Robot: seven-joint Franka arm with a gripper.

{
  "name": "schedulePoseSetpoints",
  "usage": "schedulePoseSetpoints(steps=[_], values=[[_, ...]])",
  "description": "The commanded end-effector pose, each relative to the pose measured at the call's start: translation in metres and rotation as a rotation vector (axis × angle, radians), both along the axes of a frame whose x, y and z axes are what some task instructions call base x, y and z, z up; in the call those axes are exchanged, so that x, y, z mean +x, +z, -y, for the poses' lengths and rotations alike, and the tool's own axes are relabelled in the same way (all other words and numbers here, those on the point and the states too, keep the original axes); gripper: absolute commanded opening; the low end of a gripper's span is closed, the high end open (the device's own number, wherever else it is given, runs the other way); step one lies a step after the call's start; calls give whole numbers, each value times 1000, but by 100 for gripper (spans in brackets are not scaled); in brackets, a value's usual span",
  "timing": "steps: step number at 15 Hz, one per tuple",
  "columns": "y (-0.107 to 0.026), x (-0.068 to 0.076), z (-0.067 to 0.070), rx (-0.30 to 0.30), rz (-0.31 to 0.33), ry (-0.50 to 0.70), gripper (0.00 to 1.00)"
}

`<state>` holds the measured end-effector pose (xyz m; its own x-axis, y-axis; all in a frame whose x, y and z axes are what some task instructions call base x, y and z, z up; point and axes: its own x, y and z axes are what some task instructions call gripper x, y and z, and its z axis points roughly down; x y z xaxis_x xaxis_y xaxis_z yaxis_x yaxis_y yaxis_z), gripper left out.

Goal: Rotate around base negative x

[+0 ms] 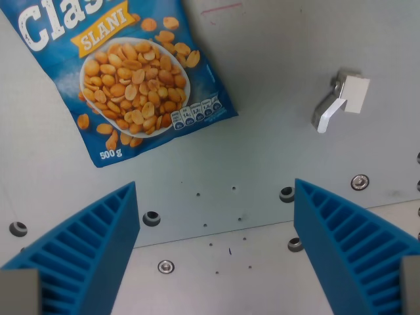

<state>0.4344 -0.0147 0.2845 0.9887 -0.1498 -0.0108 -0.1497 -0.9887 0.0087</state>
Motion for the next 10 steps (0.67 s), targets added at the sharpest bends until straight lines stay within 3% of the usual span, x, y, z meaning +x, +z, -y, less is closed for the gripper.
schedulePoseSetpoints(steps=[1,10], values=[[3,0,0,-14,7,0,100],[3,0,0,-134,6,-1,100]])
